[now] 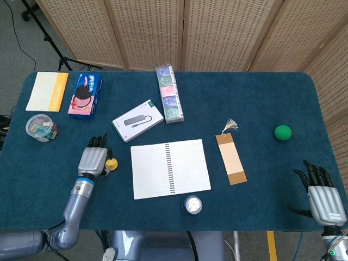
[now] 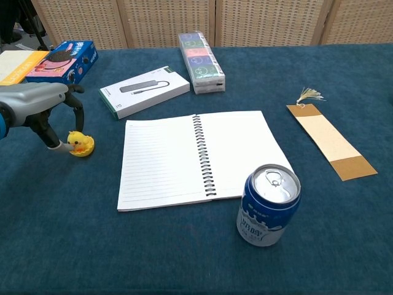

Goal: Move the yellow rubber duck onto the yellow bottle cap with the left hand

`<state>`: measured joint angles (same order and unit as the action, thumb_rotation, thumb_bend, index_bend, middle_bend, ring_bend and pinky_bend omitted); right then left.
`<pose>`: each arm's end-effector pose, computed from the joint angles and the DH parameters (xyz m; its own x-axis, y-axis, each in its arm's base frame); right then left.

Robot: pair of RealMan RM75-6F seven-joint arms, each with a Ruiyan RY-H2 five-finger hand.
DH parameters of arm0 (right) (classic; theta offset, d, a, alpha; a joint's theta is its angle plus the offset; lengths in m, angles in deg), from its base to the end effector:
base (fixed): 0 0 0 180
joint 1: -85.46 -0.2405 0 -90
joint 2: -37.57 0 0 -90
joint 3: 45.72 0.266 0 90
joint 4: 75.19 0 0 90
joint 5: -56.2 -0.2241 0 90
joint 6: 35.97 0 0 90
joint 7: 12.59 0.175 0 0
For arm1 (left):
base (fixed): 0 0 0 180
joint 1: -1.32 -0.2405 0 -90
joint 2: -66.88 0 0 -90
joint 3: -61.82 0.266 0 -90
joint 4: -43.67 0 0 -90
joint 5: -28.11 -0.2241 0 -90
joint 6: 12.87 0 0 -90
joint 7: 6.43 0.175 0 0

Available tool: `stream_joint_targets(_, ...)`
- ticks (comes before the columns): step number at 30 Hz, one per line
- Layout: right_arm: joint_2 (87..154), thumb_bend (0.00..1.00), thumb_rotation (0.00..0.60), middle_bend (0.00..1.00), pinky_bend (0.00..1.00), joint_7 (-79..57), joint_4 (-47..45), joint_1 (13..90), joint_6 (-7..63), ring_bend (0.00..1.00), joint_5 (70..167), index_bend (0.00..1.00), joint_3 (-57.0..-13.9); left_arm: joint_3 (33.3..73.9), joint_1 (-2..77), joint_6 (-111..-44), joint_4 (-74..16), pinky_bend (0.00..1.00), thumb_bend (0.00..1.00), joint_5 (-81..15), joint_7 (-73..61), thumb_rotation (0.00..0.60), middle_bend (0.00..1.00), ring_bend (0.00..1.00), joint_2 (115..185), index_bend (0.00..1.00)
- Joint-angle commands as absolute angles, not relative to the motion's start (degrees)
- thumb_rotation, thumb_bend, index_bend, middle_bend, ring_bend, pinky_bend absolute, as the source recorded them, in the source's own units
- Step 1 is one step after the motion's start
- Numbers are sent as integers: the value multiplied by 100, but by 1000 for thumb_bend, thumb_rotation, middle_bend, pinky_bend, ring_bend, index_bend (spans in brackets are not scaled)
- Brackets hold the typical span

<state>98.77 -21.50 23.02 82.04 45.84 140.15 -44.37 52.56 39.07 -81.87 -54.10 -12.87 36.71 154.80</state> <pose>-0.3246 -0.1978 0.1456 0.4829 -0.1043 0.8694 -0.8722 0.0304 0.4881 -0.1898 0.3419 -0.0263 0.4927 0.3327 0.8041 0.8633 -0.0710 -0.4996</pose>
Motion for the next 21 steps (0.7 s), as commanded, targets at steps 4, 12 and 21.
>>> stream_joint_targets(4,9876,0,600,0,35,-2129,2290,8202,4582,0,14014,157,-4430,5258,4009,-8242,-5448,0,167,-1028,3896,600,0,0,15455,346)
stream_joint_targets(12,9880,0,600,0,35,-2127,2286,8205,4582,0,14024,157,-4433,5258,4008,-8314,-5455,0,122,-1137,3752,600,0,0,15465,231)
stream_joint_targets(21,9859,0,600,0,35,-2090,2286,8217,4605,0,14025,157,-4424,5282,3705,-8691,-5888,0,123,-1789,3204,600,0,0,14934,220)
